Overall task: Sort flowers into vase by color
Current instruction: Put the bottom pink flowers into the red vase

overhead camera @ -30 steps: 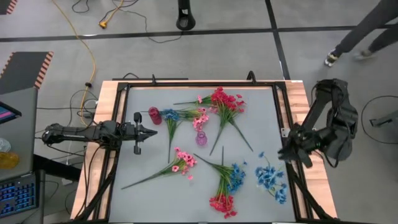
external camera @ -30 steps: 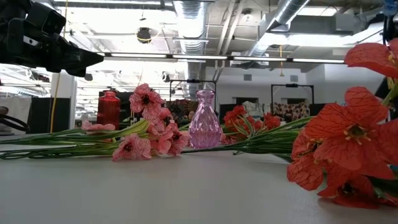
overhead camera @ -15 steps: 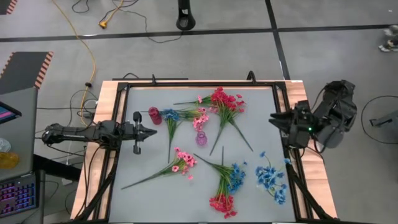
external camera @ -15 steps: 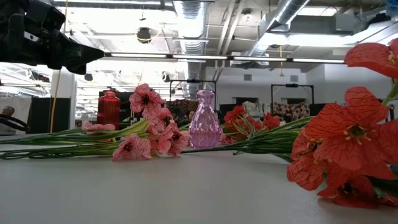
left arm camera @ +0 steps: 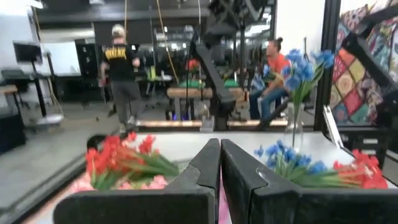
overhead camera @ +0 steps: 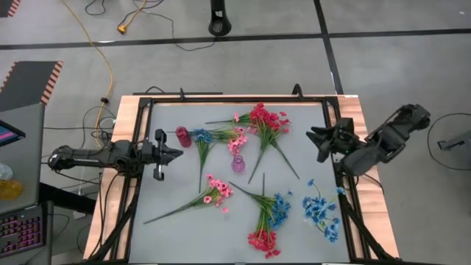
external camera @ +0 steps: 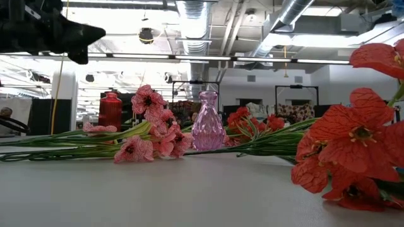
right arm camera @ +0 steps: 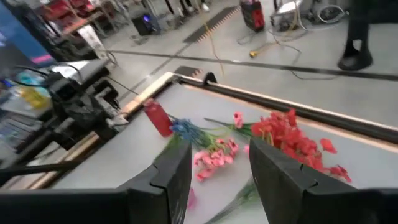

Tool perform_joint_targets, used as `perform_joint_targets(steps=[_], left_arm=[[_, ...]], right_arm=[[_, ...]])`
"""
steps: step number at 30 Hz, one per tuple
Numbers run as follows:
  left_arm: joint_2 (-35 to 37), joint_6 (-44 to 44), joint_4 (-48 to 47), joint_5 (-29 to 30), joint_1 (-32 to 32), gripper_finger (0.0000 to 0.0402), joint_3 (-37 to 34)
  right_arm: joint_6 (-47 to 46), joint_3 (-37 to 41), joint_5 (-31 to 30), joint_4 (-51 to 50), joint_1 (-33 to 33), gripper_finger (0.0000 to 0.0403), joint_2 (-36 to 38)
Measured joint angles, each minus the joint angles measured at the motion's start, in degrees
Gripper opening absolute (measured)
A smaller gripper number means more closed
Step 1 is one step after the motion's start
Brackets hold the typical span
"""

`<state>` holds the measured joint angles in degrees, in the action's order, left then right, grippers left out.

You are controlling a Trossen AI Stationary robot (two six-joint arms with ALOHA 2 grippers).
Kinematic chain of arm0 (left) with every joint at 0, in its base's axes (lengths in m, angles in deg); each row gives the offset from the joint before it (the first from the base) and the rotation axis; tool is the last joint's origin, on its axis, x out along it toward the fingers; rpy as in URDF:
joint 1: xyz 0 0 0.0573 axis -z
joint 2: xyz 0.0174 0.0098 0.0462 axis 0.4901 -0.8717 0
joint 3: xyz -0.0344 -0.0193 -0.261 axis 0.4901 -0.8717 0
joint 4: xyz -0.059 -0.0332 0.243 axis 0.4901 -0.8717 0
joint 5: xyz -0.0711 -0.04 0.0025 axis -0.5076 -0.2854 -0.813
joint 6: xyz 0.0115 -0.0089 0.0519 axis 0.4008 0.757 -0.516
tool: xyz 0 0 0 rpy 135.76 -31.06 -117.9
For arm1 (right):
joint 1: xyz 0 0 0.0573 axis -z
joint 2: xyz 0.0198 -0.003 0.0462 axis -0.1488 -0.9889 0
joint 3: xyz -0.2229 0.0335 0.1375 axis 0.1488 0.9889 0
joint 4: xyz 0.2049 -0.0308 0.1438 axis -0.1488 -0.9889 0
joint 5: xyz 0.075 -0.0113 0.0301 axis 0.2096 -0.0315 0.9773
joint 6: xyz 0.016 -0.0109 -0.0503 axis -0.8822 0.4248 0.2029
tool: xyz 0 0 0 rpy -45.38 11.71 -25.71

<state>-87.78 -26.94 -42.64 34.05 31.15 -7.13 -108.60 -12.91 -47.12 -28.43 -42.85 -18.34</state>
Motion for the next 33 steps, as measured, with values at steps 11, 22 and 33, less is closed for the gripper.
perform_joint_targets(steps=[11, 22, 33], left_arm=[[-8.11, 12.08, -0.04, -6.82, 1.83, 0.013, 3.34], [-21.17, 11.0, -13.57, -8.72, 7.96, 0.0194, 12.96], [-37.03, 15.98, -22.83, -8.66, 14.41, 0.0194, 21.06]], right_arm=[[1.82, 0.0, 6.43, 1.15, 8.83, 0.0187, -5.83], [16.3, 0.0, 13.26, 13.32, 14.83, 0.0187, -9.94], [25.28, 0.0, 16.31, 21.75, 20.03, 0.0187, -14.65]])
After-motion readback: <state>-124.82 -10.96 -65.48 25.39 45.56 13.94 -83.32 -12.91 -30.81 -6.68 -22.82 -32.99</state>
